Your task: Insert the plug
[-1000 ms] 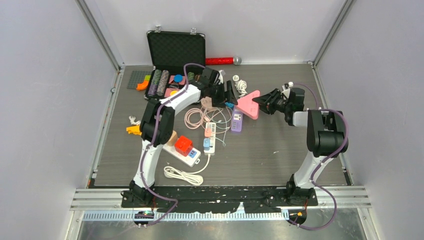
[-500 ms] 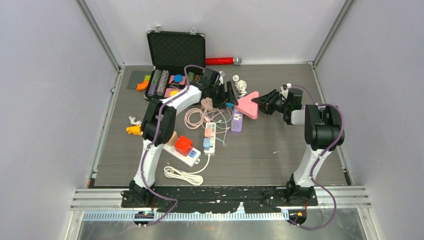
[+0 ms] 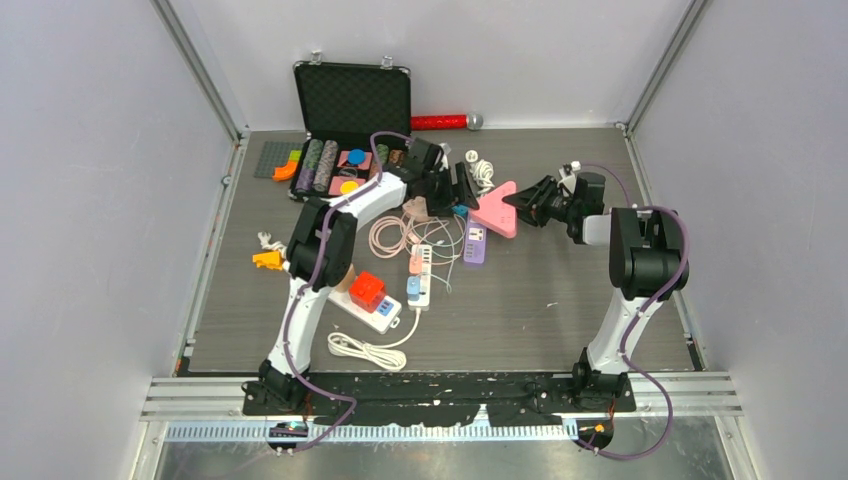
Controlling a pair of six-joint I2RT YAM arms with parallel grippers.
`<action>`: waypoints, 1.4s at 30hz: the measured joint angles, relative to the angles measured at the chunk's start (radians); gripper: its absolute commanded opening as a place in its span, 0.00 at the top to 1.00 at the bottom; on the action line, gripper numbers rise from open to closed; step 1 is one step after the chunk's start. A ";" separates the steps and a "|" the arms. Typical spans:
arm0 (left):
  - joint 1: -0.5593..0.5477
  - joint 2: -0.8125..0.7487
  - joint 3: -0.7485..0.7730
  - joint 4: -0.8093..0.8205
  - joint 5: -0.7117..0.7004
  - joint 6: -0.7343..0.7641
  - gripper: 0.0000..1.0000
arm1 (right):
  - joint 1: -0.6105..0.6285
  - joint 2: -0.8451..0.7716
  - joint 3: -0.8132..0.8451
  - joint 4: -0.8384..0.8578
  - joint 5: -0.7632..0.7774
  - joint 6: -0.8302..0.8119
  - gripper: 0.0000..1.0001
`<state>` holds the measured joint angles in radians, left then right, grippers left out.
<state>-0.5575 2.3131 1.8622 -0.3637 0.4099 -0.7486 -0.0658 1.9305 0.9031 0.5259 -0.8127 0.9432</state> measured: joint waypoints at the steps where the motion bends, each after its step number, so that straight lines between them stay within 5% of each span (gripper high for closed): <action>1: 0.000 0.003 0.002 0.005 -0.001 -0.003 0.27 | 0.000 0.000 0.006 -0.012 -0.001 -0.010 0.56; 7: -0.003 0.017 0.016 0.024 -0.002 -0.008 0.48 | -0.006 0.002 0.024 -0.120 0.040 -0.096 0.49; 14: -0.026 0.020 0.034 0.028 -0.003 0.028 0.51 | -0.012 0.003 0.037 -0.193 0.068 -0.140 0.46; 22: -0.038 0.042 0.113 -0.095 -0.007 0.021 0.53 | 0.049 0.000 0.095 -0.359 0.132 -0.265 0.22; 30: -0.029 0.065 0.164 -0.214 0.029 -0.032 0.66 | 0.122 -0.014 0.179 -0.520 0.195 -0.381 0.21; 33: -0.024 0.065 0.164 -0.224 0.040 -0.038 0.66 | 0.143 -0.019 0.220 -0.595 0.236 -0.420 0.21; 42: -0.020 0.055 0.166 -0.278 -0.006 0.000 0.43 | 0.207 -0.034 0.330 -0.791 0.384 -0.496 0.23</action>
<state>-0.5774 2.3684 2.0285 -0.6418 0.4042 -0.7483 0.1413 1.8969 1.2331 -0.2653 -0.4290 0.4473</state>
